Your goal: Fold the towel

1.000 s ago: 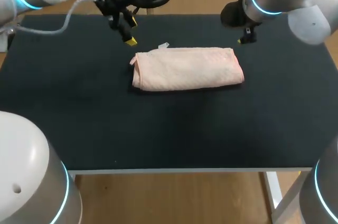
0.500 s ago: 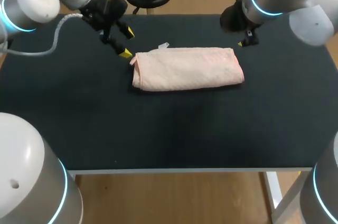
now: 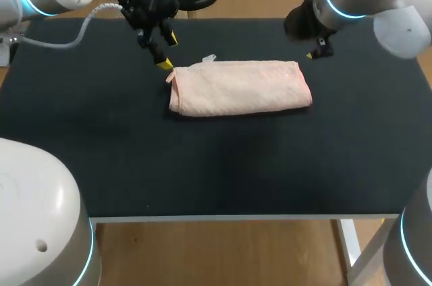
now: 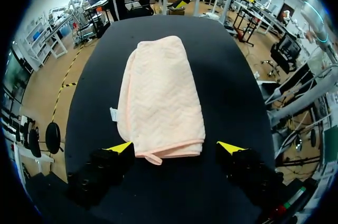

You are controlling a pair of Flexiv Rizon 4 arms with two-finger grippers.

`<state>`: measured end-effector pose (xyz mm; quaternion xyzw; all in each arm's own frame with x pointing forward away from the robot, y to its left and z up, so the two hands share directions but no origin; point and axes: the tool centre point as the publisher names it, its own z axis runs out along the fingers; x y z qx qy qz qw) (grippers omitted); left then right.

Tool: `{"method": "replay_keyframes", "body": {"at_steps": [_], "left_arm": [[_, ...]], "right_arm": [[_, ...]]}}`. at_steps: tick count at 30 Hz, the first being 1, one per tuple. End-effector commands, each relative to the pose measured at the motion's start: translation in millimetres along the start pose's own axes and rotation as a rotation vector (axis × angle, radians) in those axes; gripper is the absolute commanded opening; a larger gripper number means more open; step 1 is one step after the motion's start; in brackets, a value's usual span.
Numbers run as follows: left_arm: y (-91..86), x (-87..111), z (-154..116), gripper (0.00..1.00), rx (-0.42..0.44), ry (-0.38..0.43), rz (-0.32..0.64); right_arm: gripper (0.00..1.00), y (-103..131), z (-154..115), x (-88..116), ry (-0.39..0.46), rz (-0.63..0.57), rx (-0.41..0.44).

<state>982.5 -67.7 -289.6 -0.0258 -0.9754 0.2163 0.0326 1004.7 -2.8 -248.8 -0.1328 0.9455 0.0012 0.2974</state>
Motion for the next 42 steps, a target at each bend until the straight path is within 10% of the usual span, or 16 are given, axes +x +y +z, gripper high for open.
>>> {"method": "replay_keyframes", "body": {"at_steps": [1,8,14,23,24,38,42], "left_arm": [[1.0,-0.6,0,1.0,0.002,0.002,0.0],[1.0,-0.6,0,1.0,0.002,0.002,0.0],[1.0,-0.6,0,1.0,0.002,0.002,0.0],[1.0,-0.6,0,1.0,0.002,0.002,0.0],[1.0,-0.6,0,1.0,0.002,0.002,0.0],[1.0,-0.6,0,1.0,0.002,0.002,0.0],[1.0,-0.6,0,1.0,0.002,0.002,0.0]], "right_arm": [[1.0,-20,-5,-5,-0.08,0.484,-0.248],[1.0,-45,9,4,-0.002,1.24,-0.557],[1.0,-51,18,21,0.124,1.549,-0.665],[1.0,-70,22,23,0.359,1.735,-0.777],[1.0,-69,21,23,0.317,1.573,-0.742],[1.0,-69,21,23,0.317,1.573,-0.742],[1.0,-52,26,41,0.503,1.805,-0.759]]}}
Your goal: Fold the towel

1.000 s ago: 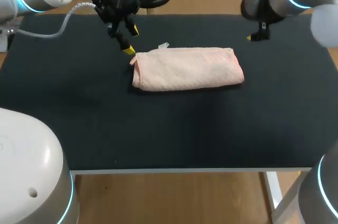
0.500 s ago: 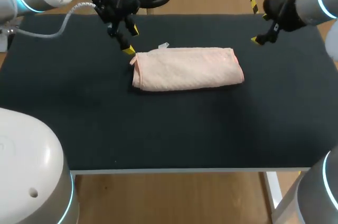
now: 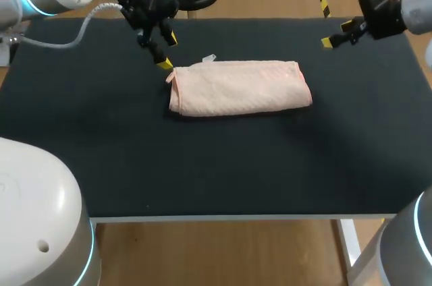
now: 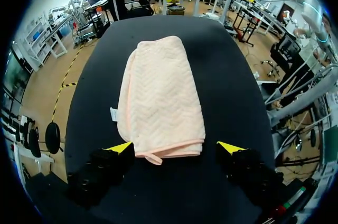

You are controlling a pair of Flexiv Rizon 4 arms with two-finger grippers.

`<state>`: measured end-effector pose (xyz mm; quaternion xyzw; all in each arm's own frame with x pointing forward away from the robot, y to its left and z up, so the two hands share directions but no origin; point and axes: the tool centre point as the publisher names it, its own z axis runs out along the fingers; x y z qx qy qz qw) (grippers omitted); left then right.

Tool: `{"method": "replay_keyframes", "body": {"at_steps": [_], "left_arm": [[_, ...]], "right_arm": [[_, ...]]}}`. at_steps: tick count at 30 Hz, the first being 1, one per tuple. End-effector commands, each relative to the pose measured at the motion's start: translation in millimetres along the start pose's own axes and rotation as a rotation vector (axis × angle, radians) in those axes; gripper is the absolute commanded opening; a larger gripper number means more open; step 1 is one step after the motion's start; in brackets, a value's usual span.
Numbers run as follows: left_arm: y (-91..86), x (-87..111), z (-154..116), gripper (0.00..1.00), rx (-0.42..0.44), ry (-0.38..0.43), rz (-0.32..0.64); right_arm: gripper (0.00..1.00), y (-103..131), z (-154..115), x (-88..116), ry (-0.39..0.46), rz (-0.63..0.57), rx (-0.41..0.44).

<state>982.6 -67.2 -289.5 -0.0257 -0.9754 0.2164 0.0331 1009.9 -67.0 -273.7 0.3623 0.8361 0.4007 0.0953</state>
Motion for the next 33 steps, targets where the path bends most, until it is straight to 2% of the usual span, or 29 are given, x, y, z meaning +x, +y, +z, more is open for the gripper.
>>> {"method": "replay_keyframes", "body": {"at_steps": [1,3,12,19,26,29,33], "left_arm": [[0.5,-0.5,0,1.0,0.001,0.001,0.001],[0.5,-0.5,0,1.0,0.001,0.001,0.001],[0.5,-0.5,0,1.0,0.001,0.001,0.001],[0.5,-0.5,0,1.0,0.001,0.001,0.001],[0.5,-0.5,0,1.0,0.001,0.001,0.001],[0.5,-0.5,0,1.0,0.001,0.001,0.001],[0.5,-0.5,0,1.0,0.001,0.001,0.001]], "right_arm": [[1.0,-19,12,14,0.205,0.672,-0.092],[1.0,-27,14,22,0.255,0.78,-0.032],[1.0,-47,17,37,0.266,0.939,0.176],[1.0,-73,32,58,0.358,0.965,0.369],[1.0,-91,48,61,0.389,0.977,0.437],[1.0,-96,57,56,0.39,0.945,0.461],[1.0,-94,68,49,0.396,0.949,0.454]]}}
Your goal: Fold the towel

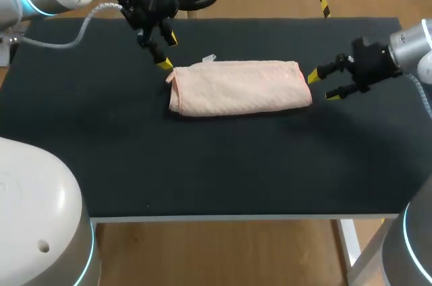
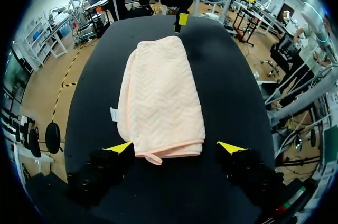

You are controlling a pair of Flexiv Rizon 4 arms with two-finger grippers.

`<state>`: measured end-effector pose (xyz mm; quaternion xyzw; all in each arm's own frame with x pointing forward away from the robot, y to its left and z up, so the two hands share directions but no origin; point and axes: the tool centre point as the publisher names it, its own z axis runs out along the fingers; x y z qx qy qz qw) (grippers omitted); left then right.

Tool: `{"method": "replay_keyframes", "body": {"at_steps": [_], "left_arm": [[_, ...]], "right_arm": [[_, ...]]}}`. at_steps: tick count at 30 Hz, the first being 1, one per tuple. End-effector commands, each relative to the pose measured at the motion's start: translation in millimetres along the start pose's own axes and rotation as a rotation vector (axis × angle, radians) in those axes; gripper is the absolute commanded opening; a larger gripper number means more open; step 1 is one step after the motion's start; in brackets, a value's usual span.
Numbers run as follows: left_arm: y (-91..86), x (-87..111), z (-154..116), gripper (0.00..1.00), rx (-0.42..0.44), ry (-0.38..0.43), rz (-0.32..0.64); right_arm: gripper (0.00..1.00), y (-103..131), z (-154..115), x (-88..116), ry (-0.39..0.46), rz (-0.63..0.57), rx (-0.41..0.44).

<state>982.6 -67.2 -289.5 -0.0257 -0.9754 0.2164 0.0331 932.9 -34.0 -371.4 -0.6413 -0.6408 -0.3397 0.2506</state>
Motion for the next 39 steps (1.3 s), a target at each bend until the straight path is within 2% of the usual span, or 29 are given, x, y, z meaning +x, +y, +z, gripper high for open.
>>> {"method": "replay_keyframes", "body": {"at_steps": [1,7,12,21,39], "left_arm": [[0.6,-0.6,0,1.0,0.001,0.001,0.001],[0.6,-0.6,0,1.0,0.001,0.001,0.001],[0.6,-0.6,0,1.0,0.001,0.001,0.001],[0.6,-0.6,0,1.0,0.001,0.001,0.001],[0.6,-0.6,0,1.0,0.001,0.001,0.001]], "right_arm": [[1.0,23,13,-8,0.023,0.063,0.205],[1.0,30,25,-5,0.045,0.051,0.186],[1.0,32,31,-9,0.022,-0.006,0.168],[1.0,42,38,-11,0.046,-0.004,0.077],[1.0,44,67,-1,0.076,-0.014,0.112]]}}
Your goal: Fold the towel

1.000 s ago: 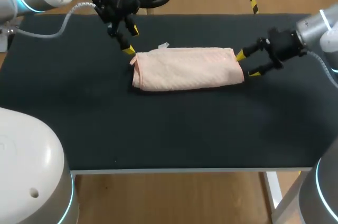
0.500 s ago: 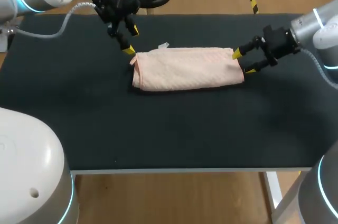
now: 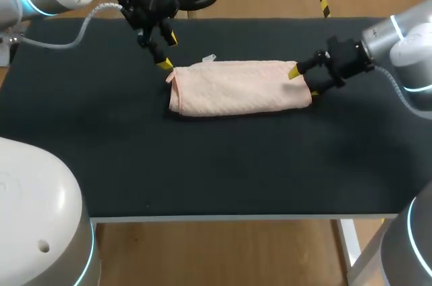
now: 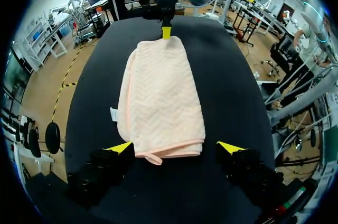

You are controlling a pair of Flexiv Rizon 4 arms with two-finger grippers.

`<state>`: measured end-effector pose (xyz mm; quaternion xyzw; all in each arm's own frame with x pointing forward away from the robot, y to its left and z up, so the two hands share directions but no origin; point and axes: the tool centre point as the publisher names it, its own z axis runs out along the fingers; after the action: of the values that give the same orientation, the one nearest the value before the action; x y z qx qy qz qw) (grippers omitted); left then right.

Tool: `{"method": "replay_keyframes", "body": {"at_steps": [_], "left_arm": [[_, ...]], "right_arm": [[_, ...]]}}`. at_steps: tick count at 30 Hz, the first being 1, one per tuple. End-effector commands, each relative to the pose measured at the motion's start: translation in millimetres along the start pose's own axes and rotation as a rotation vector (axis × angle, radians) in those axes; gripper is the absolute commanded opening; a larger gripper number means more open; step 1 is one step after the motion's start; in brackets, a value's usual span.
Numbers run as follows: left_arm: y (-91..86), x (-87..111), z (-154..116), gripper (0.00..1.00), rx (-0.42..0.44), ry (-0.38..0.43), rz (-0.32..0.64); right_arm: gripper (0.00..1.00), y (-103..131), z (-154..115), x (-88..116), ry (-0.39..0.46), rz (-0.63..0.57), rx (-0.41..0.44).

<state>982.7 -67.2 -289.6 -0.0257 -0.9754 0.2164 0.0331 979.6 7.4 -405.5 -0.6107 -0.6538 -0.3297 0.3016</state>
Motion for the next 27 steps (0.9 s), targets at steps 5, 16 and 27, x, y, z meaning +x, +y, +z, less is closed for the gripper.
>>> {"method": "replay_keyframes", "body": {"at_steps": [5,16,27], "left_arm": [[0.5,-0.5,0,1.0,0.001,0.001,0.001],[0.5,-0.5,0,1.0,0.001,0.001,0.001],[0.5,-0.5,0,1.0,0.001,0.001,0.001]], "right_arm": [[1.0,6,15,5,0.021,0.004,0.008],[0.0,8,9,19,-0.005,0.016,-0.033],[0.0,7,28,61,-0.057,-0.004,-0.038]]}}
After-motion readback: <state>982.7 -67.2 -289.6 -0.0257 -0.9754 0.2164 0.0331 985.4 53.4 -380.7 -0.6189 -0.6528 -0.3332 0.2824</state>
